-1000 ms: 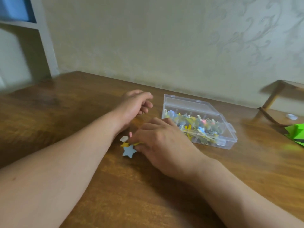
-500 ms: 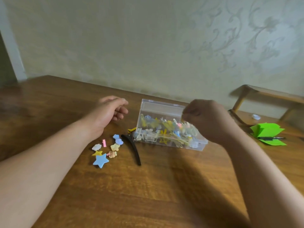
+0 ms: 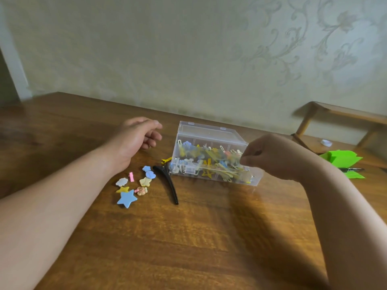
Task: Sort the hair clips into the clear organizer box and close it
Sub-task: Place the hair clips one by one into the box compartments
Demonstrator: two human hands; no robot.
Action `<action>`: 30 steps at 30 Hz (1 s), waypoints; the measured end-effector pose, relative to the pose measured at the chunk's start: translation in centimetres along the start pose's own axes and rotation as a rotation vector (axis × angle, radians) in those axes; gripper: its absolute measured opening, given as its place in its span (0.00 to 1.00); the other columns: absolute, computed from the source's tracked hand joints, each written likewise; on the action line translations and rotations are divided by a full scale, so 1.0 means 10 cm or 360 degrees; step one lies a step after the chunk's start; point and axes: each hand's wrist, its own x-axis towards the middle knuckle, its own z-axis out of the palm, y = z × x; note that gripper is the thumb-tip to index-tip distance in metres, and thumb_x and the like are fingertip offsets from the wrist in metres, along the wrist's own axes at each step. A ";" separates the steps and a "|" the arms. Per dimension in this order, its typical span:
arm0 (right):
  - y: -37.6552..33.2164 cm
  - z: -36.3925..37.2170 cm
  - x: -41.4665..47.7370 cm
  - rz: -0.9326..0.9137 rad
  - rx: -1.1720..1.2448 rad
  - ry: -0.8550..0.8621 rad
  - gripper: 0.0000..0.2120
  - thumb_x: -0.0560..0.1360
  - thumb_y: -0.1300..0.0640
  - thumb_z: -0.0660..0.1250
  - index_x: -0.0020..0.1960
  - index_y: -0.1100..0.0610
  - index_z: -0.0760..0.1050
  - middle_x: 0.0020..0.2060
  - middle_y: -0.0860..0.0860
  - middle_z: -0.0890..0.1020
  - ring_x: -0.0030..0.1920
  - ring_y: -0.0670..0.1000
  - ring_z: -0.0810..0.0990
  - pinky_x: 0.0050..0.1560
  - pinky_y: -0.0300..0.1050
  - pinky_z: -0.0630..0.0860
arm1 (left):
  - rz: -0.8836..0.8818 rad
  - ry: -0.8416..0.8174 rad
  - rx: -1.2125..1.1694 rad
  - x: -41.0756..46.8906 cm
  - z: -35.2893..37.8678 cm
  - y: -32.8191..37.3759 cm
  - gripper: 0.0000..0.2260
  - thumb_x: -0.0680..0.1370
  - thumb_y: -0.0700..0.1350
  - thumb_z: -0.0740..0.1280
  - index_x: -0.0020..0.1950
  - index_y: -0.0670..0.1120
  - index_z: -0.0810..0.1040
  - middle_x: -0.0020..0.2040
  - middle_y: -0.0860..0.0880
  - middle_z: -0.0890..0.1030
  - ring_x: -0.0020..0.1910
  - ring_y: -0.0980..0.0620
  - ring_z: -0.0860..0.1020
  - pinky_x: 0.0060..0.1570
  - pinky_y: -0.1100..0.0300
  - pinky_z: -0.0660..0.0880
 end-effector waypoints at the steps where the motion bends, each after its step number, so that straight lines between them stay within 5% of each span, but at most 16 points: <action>1: -0.03 0.01 0.00 -0.0018 -0.0010 0.0039 0.04 0.81 0.49 0.72 0.49 0.45 0.86 0.43 0.40 0.86 0.43 0.41 0.82 0.40 0.35 0.73 | -0.0005 -0.0001 0.0005 -0.01 -0.01 0.00 0.11 0.85 0.47 0.66 0.59 0.43 0.84 0.45 0.45 0.85 0.41 0.50 0.79 0.43 0.56 0.74; 7: -0.35 0.25 0.03 -0.0249 0.0110 0.0400 0.06 0.82 0.50 0.69 0.51 0.45 0.85 0.43 0.39 0.83 0.44 0.39 0.79 0.40 0.35 0.71 | -0.0024 0.0032 -0.0001 -0.04 -0.01 0.04 0.11 0.84 0.47 0.66 0.59 0.42 0.84 0.42 0.47 0.85 0.38 0.52 0.79 0.41 0.58 0.73; 11: -0.69 0.55 0.00 -0.0623 0.0152 0.0646 0.04 0.80 0.53 0.71 0.50 0.45 0.85 0.46 0.41 0.83 0.50 0.48 0.80 0.49 0.48 0.76 | -0.0051 0.0065 -0.0044 -0.02 0.03 0.05 0.12 0.83 0.47 0.68 0.59 0.40 0.84 0.41 0.46 0.85 0.36 0.51 0.78 0.39 0.58 0.73; 15: -1.07 0.80 -0.06 -0.0905 0.0148 0.0545 0.06 0.80 0.53 0.71 0.54 0.43 0.84 0.51 0.40 0.83 0.54 0.50 0.78 0.55 0.57 0.76 | -0.0070 0.0040 -0.0091 -0.01 0.04 0.05 0.13 0.83 0.46 0.68 0.59 0.38 0.83 0.39 0.47 0.84 0.32 0.52 0.76 0.33 0.63 0.71; 23: -1.33 1.01 -0.04 -0.1145 -0.0279 0.0235 0.15 0.82 0.51 0.65 0.66 0.37 0.79 0.67 0.33 0.76 0.67 0.50 0.71 0.63 0.55 0.68 | -0.0052 0.0043 -0.0137 0.02 0.01 0.04 0.13 0.83 0.47 0.67 0.59 0.38 0.83 0.39 0.46 0.84 0.32 0.52 0.76 0.32 0.63 0.70; 30: -1.34 1.00 -0.04 -0.1151 -0.0300 0.0227 0.07 0.82 0.47 0.65 0.59 0.39 0.79 0.66 0.36 0.75 0.68 0.50 0.70 0.64 0.53 0.68 | -0.0038 0.0027 -0.0050 0.00 0.00 0.06 0.13 0.83 0.48 0.67 0.59 0.40 0.84 0.39 0.48 0.85 0.33 0.52 0.77 0.34 0.62 0.71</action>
